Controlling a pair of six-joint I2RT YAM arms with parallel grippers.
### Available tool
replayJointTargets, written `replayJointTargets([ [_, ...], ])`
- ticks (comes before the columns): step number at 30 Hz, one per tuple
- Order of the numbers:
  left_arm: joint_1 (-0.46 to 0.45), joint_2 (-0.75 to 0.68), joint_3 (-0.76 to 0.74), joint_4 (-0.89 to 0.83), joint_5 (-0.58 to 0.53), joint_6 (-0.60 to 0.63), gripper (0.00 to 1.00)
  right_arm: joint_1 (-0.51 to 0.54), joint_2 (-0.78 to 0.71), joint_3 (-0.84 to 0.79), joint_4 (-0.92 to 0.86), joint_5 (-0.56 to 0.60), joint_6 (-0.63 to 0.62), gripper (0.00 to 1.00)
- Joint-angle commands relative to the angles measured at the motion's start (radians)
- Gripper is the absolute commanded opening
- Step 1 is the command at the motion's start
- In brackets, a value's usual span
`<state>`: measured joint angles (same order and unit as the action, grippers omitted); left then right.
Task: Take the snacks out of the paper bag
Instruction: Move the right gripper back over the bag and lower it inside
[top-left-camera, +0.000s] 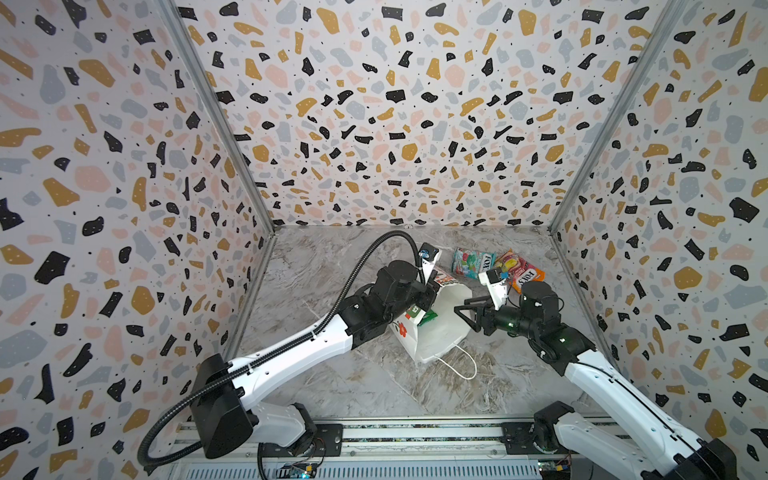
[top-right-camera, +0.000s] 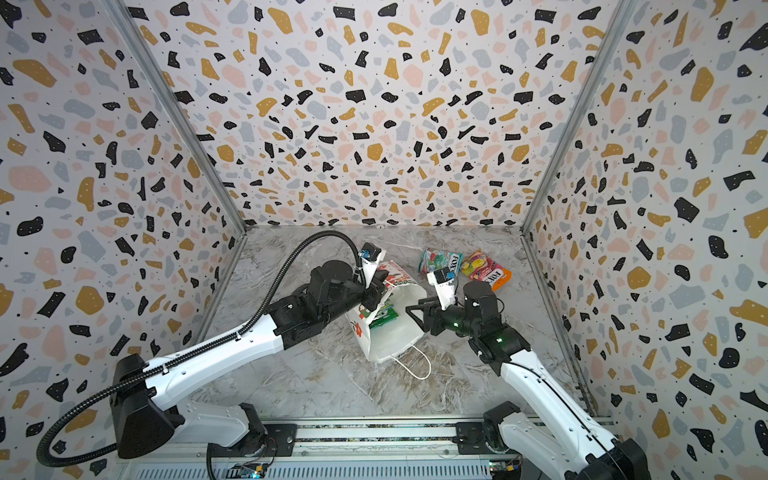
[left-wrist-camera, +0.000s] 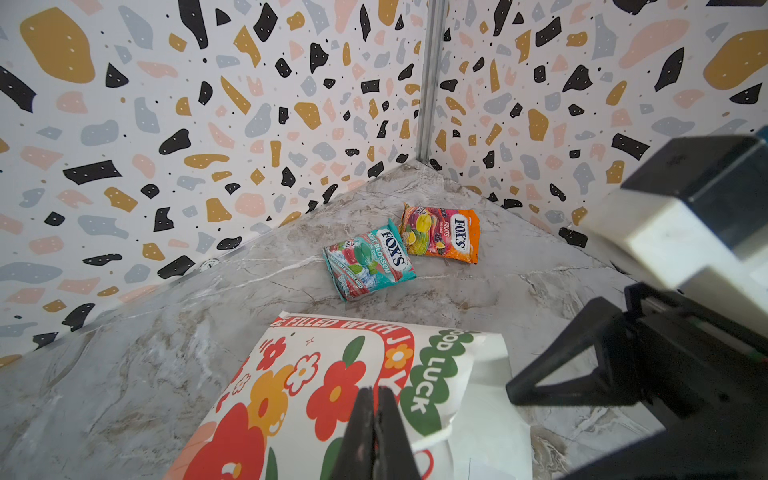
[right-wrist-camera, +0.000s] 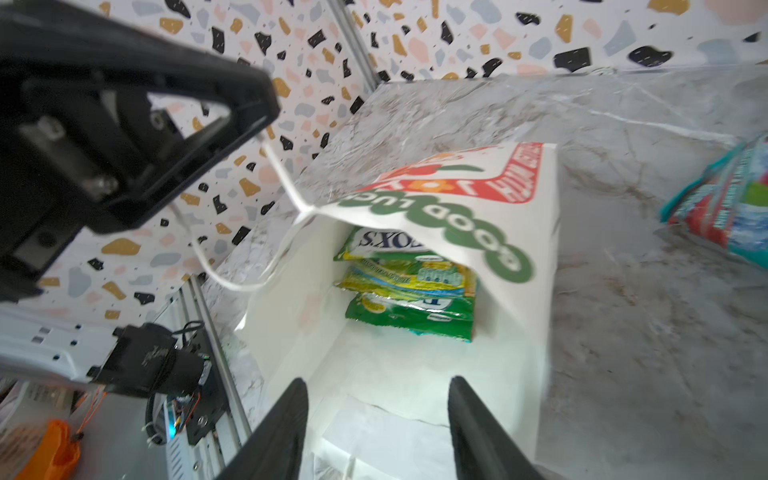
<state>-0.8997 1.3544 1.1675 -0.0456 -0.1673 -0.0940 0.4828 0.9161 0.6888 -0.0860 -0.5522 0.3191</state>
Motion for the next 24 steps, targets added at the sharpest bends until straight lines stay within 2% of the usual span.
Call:
replayJointTargets([
  [1, -0.003, -0.015, 0.0, 0.03, -0.027, -0.003, 0.0, 0.066, 0.007, 0.025, -0.028, 0.038, -0.031, 0.55],
  [9, -0.004, -0.016, 0.001, 0.032, -0.029, -0.004, 0.0, 0.18, 0.079, 0.009, -0.002, 0.111, -0.028, 0.49],
  [24, -0.003, -0.012, -0.002, 0.033, -0.03, -0.008, 0.0, 0.3, 0.269, -0.031, 0.201, 0.252, 0.112, 0.41],
])
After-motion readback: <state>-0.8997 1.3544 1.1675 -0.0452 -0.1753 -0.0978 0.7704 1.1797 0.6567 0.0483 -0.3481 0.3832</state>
